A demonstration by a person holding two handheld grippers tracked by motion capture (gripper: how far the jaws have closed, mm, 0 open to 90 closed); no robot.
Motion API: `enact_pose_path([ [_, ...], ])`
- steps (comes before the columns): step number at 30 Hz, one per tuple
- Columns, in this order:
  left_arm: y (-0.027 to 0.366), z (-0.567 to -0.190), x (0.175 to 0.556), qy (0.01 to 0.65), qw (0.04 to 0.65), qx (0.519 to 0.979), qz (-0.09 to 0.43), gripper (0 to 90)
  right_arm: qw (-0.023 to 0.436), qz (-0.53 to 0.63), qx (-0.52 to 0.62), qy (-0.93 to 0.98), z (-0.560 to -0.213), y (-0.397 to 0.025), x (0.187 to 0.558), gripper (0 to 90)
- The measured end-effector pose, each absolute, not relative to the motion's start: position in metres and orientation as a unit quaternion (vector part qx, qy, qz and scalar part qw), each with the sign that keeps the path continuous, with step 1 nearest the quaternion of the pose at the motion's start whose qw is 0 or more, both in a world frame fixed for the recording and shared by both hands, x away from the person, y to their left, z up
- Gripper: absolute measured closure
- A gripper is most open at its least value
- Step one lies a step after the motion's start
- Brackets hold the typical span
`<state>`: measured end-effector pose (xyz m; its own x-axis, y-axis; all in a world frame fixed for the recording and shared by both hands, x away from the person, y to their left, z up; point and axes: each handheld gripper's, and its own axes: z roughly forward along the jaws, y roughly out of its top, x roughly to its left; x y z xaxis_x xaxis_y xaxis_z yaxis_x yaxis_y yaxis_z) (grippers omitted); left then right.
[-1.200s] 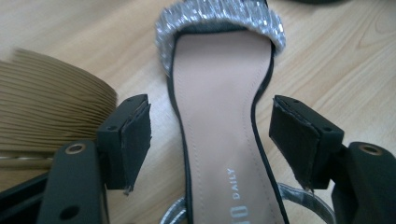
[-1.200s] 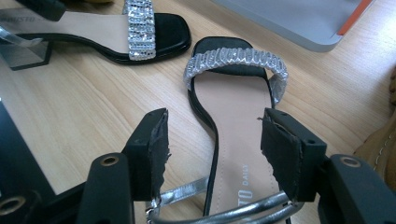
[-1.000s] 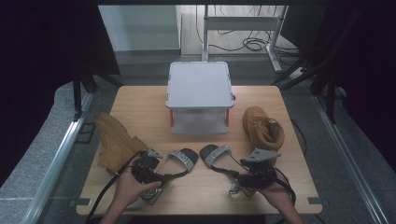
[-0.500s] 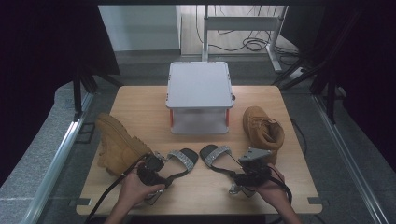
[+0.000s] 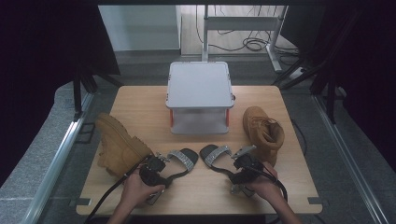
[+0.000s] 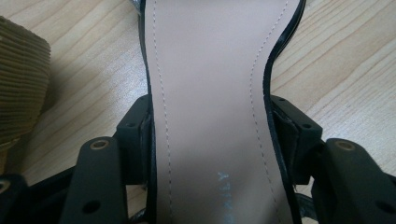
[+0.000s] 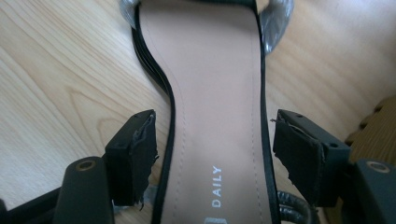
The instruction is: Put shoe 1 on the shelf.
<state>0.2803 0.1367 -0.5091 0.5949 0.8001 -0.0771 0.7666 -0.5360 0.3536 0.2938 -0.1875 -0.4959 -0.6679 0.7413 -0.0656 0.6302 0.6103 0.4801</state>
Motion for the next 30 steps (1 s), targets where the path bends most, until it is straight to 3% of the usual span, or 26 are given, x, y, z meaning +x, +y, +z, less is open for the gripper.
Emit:
enact_pose_path([
  [11, 0.140, -0.510, 0.280, 0.452, 0.191, 0.870, 0.044, 41.2, 0.084, 0.209, 0.411, 0.883, -0.504, -0.191, 0.305, 34.7],
  [19, 0.141, -0.510, 0.279, 0.453, 0.197, 0.869, 0.045, 41.3, 0.093, 0.206, 0.416, 0.881, -0.503, -0.188, 0.302, 40.9],
  [30, 0.143, -0.510, 0.277, 0.448, 0.208, 0.868, 0.047, 41.7, 0.096, 0.223, 0.424, 0.872, -0.503, -0.189, 0.297, 41.8],
])
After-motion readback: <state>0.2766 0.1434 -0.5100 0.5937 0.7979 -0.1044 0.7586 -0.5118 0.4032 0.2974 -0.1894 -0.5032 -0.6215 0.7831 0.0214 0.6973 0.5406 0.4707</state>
